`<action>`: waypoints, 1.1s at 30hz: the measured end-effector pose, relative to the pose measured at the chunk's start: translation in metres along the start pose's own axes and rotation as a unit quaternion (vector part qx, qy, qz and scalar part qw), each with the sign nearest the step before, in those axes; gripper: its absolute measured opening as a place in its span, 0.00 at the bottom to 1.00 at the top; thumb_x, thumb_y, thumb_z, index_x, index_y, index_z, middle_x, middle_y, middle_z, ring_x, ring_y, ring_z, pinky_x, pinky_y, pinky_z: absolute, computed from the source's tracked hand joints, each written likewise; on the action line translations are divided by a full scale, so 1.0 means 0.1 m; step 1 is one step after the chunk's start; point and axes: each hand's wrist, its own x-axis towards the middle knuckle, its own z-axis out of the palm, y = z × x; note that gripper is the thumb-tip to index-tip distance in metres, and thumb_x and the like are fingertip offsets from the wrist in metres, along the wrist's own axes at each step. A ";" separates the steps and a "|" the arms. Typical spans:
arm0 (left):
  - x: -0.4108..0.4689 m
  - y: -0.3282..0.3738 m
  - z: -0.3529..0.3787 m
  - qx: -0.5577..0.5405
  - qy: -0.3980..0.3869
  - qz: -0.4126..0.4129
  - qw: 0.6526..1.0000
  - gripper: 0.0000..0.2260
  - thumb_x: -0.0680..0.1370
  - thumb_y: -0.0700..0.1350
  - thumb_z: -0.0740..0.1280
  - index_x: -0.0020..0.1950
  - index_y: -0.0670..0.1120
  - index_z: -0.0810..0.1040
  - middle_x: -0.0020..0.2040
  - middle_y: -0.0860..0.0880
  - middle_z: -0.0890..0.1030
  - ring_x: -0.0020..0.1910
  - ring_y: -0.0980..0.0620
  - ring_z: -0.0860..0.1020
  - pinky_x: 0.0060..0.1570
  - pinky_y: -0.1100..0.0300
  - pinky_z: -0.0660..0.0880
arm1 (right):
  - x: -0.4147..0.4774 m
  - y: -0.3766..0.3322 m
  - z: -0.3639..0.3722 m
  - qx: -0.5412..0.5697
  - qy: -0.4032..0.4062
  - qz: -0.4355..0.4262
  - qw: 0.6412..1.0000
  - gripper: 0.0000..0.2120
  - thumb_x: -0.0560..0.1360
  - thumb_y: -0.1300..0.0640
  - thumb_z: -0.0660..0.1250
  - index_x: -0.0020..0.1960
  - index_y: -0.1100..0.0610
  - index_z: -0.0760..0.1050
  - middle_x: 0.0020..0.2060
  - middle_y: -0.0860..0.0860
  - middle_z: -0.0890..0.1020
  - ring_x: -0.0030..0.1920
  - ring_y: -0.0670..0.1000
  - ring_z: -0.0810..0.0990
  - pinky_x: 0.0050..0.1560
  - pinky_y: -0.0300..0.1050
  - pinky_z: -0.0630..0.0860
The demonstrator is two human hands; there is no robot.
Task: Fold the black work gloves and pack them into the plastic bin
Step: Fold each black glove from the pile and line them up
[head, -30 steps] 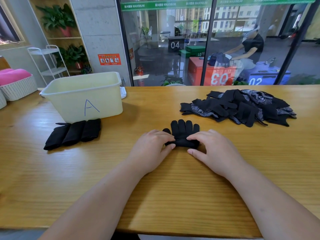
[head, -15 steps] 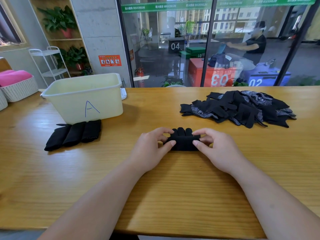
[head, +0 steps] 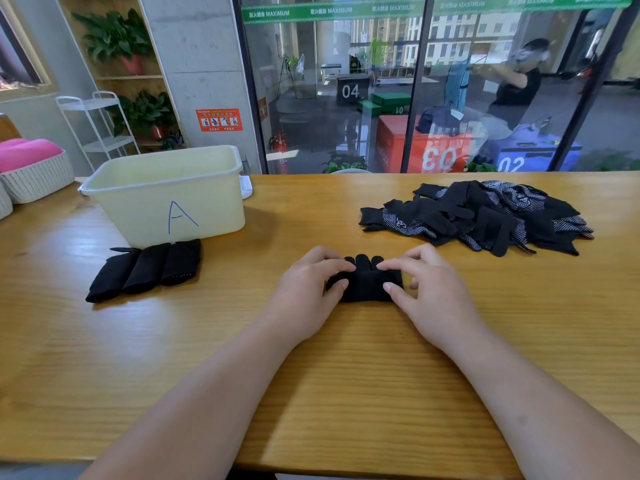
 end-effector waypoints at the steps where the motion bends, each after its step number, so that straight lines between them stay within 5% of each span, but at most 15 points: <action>1: 0.00 0.00 0.00 0.009 0.005 0.010 1.000 0.10 0.83 0.46 0.71 0.63 0.56 0.85 0.62 0.64 0.77 0.60 0.59 0.78 0.61 0.65 0.74 | 0.00 0.00 0.00 -0.014 0.007 -0.014 1.000 0.13 0.79 0.49 0.74 0.62 0.37 0.82 0.58 0.37 0.74 0.50 0.40 0.75 0.48 0.44 0.77; 3: 0.01 0.01 0.00 0.037 0.016 0.026 0.999 0.09 0.83 0.45 0.71 0.60 0.55 0.87 0.60 0.63 0.80 0.60 0.59 0.78 0.59 0.70 0.70 | 0.00 0.00 -0.01 -0.055 0.010 -0.042 0.998 0.11 0.80 0.52 0.73 0.60 0.40 0.85 0.61 0.36 0.77 0.57 0.43 0.74 0.50 0.44 0.76; 6: 0.01 -0.01 0.00 0.084 0.015 0.055 0.995 0.09 0.84 0.46 0.69 0.60 0.54 0.87 0.58 0.61 0.83 0.57 0.56 0.77 0.57 0.57 0.77 | -0.01 -0.01 0.00 -0.115 -0.013 -0.056 0.992 0.13 0.83 0.51 0.66 0.62 0.41 0.85 0.63 0.32 0.80 0.60 0.43 0.72 0.49 0.41 0.74; 10: -0.04 0.00 -0.06 0.110 -0.039 0.038 0.992 0.17 0.82 0.60 0.68 0.68 0.55 0.84 0.64 0.61 0.82 0.61 0.56 0.76 0.62 0.53 0.76 | -0.03 -0.02 -0.05 -0.103 -0.064 -0.036 0.992 0.17 0.85 0.40 0.59 0.69 0.40 0.80 0.67 0.31 0.78 0.61 0.40 0.71 0.56 0.42 0.75; 13: -0.07 0.03 -0.09 0.128 -0.065 0.046 0.989 0.24 0.80 0.64 0.70 0.73 0.55 0.81 0.68 0.61 0.80 0.66 0.56 0.73 0.67 0.54 0.73 | -0.04 -0.01 -0.09 -0.109 -0.085 -0.037 0.990 0.20 0.82 0.36 0.63 0.72 0.38 0.77 0.68 0.31 0.77 0.62 0.40 0.70 0.58 0.43 0.75; 17: -0.06 0.08 -0.11 0.106 -0.062 0.035 0.992 0.21 0.82 0.56 0.71 0.74 0.54 0.79 0.69 0.58 0.81 0.66 0.56 0.73 0.68 0.53 0.74 | -0.05 -0.02 -0.10 -0.088 -0.093 -0.044 0.991 0.22 0.81 0.41 0.69 0.74 0.39 0.75 0.69 0.33 0.77 0.64 0.39 0.70 0.62 0.40 0.72; 20: -0.09 0.13 -0.15 0.075 -0.051 0.017 0.996 0.18 0.83 0.54 0.70 0.74 0.56 0.79 0.61 0.59 0.81 0.60 0.56 0.76 0.64 0.53 0.75 | -0.05 -0.01 -0.13 -0.059 -0.090 -0.026 0.994 0.21 0.82 0.46 0.70 0.74 0.37 0.74 0.59 0.31 0.75 0.61 0.40 0.70 0.59 0.39 0.69; 26: -0.08 0.07 -0.16 -0.050 -0.047 -0.072 0.995 0.14 0.84 0.60 0.67 0.69 0.65 0.78 0.59 0.60 0.83 0.59 0.61 0.79 0.62 0.56 0.78 | -0.03 0.07 -0.13 0.082 -0.076 0.039 0.993 0.16 0.82 0.44 0.68 0.69 0.33 0.74 0.59 0.39 0.81 0.57 0.41 0.78 0.59 0.45 0.75; 29: -0.07 0.07 -0.16 -0.107 -0.039 -0.110 0.987 0.12 0.84 0.60 0.68 0.67 0.64 0.79 0.57 0.58 0.85 0.49 0.62 0.80 0.58 0.59 0.78 | -0.03 0.05 -0.14 0.130 -0.061 0.068 0.987 0.15 0.82 0.43 0.68 0.68 0.34 0.75 0.58 0.40 0.82 0.48 0.39 0.82 0.52 0.39 0.76; 33: -0.04 0.08 -0.14 -0.099 -0.018 -0.131 0.986 0.12 0.83 0.59 0.68 0.67 0.62 0.80 0.55 0.61 0.83 0.57 0.63 0.79 0.57 0.61 0.76 | 0.02 0.04 -0.07 0.108 -0.029 0.081 0.991 0.15 0.81 0.44 0.70 0.67 0.37 0.77 0.54 0.40 0.83 0.54 0.43 0.81 0.55 0.43 0.77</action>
